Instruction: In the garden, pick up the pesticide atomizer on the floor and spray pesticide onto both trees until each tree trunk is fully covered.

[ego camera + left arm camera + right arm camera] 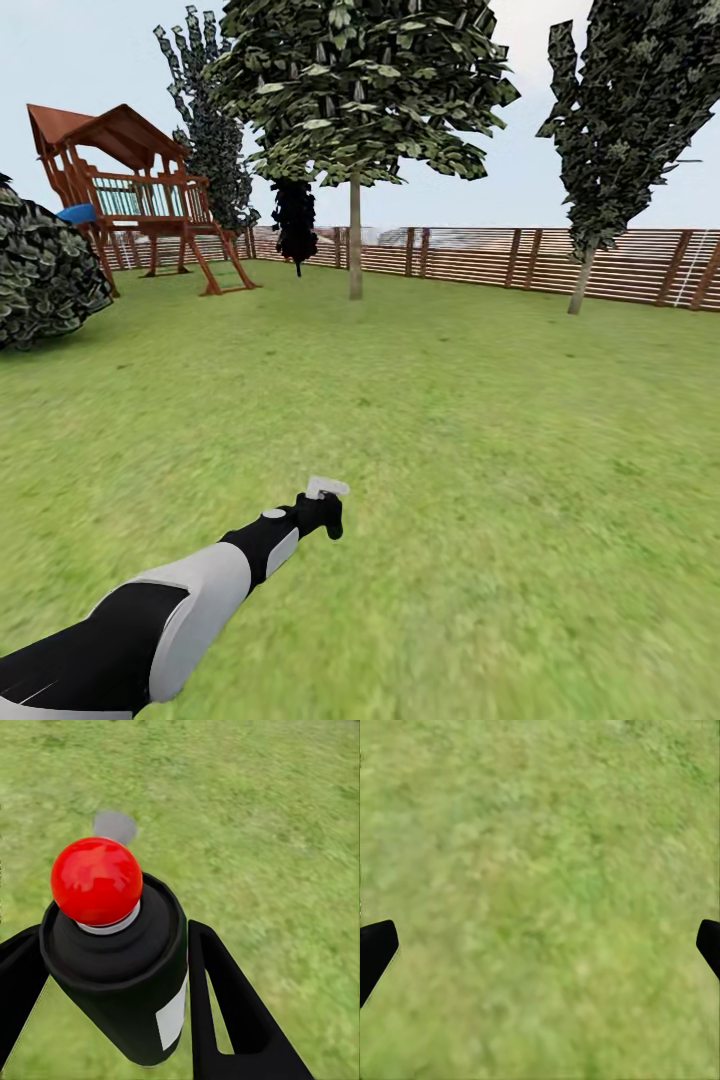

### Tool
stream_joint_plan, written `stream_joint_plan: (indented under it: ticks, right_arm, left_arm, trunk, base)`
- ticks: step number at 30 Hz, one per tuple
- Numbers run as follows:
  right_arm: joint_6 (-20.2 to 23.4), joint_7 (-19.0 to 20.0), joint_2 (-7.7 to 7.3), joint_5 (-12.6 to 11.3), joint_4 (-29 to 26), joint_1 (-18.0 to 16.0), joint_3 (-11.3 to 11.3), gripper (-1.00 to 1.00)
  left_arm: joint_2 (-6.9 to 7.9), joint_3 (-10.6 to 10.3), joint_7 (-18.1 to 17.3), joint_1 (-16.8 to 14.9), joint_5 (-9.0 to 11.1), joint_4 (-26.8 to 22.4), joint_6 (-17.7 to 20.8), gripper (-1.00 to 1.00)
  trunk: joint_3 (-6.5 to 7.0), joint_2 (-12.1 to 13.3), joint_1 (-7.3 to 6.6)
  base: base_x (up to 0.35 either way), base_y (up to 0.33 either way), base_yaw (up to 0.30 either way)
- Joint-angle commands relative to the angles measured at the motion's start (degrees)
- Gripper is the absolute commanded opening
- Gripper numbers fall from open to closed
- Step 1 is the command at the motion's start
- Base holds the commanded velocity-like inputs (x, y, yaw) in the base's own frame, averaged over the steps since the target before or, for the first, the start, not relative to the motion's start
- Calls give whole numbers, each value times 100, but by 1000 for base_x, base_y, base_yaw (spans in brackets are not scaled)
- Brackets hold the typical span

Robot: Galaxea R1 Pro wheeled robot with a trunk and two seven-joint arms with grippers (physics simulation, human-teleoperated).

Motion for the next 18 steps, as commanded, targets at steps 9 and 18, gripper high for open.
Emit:
stream_joint_plan:
  ticks: [9,18]
  right_arm:
    - [-5,-26,-3,-43,16,-4,50,100]
    - [-4,-26,-4,-43,17,-4,50,100]
  left_arm:
    - [0,-17,1,-6,-22,8,-31,-100]
    - [0,-16,1,-6,-22,8,-31,-100]
  trunk:
    - [-10,-7,5]
    - [-10,-7,5]
  base:
    - [350,93,0]
    - [350,93,0]
